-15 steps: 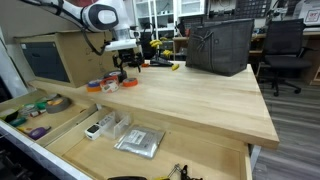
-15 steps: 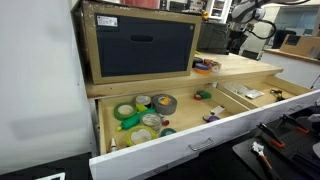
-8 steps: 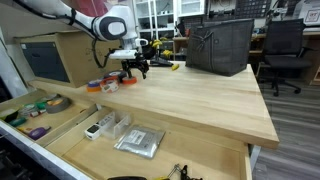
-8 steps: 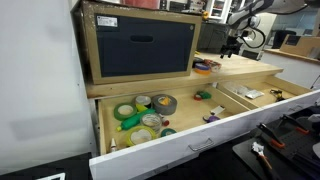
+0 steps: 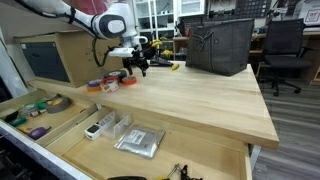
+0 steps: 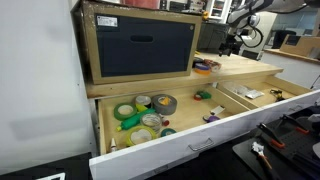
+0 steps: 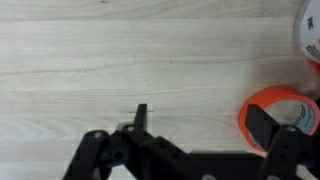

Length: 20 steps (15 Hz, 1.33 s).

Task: Remove the orange tape from the drawer

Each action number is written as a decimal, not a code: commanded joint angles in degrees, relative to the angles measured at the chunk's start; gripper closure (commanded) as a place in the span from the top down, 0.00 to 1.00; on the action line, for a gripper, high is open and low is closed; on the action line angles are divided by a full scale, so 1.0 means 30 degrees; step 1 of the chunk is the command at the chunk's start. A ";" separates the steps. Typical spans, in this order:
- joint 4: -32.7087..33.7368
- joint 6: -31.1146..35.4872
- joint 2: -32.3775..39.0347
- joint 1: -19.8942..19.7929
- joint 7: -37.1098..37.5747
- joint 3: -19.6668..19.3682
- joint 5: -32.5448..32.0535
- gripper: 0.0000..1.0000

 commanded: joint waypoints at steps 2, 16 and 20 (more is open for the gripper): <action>-0.2066 -0.1620 -0.2133 0.0166 0.0069 0.0234 0.0159 1.00; -1.2257 -0.1704 -1.0258 0.1726 0.0532 0.0266 0.0337 1.00; -1.5537 0.0079 -1.2510 0.2364 0.1357 0.0264 0.0492 1.00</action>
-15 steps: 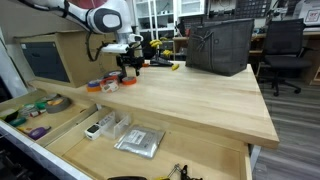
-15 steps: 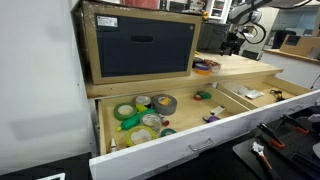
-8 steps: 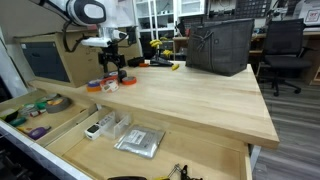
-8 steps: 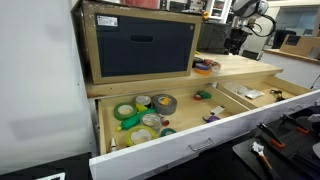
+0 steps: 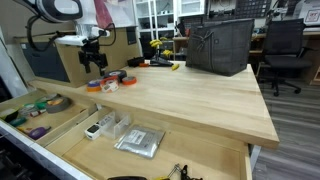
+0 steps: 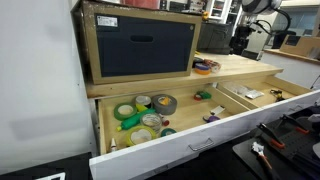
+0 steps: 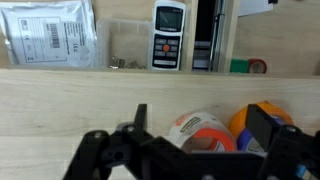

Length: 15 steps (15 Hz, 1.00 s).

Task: Remove the orange tape from the drawer

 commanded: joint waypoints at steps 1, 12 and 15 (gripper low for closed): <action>-0.3883 0.2026 -0.2768 0.0826 0.0852 -0.0212 0.0200 1.00; -0.9314 0.4912 -0.5820 0.2982 0.3260 0.0260 -0.0172 1.00; -0.9950 0.5212 -0.6500 0.3473 0.5907 0.0648 -0.0515 1.00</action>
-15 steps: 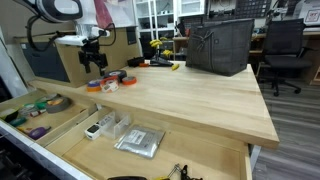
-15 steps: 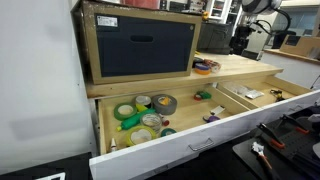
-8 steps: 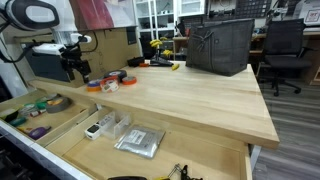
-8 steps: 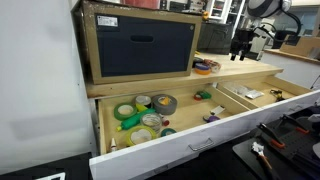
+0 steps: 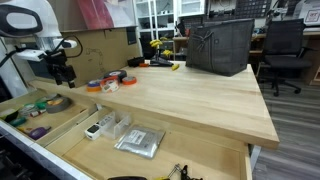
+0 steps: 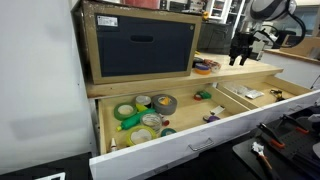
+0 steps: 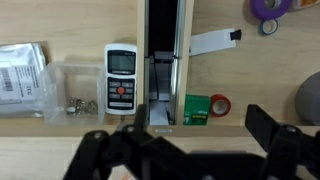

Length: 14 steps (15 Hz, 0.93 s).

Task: Remove the orange tape from the drawer

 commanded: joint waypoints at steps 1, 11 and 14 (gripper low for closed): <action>-0.1198 0.0287 -0.1585 0.0481 0.3625 0.0528 -0.0975 1.00; -0.0016 -0.5935 -0.5486 0.0664 0.6972 0.1374 -0.1682 1.00; 0.1102 -0.7956 -0.6290 0.0666 0.6708 0.1351 -0.1525 1.00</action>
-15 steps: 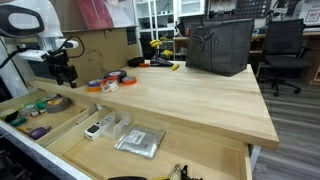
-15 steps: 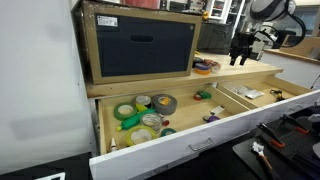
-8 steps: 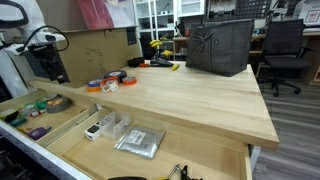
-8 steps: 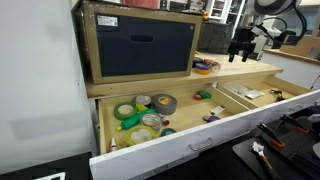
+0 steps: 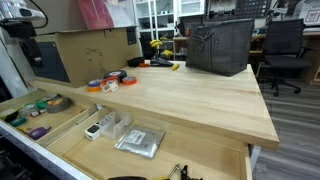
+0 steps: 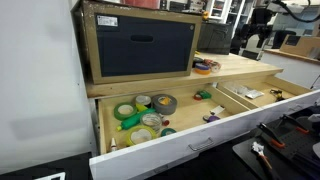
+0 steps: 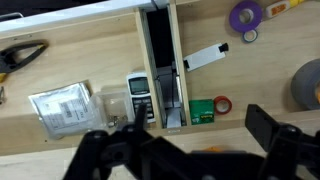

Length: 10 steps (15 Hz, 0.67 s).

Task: Remove the orange tape from the drawer

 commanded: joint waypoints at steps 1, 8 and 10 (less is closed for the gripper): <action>0.1358 -0.2446 -0.1046 0.0055 -0.0160 0.0055 0.0201 1.00; 0.2936 -0.3507 -0.1300 0.0066 -0.0444 0.0121 0.0030 1.00; 0.2826 -0.2899 -0.1274 0.0131 -0.0469 0.0132 0.0153 1.00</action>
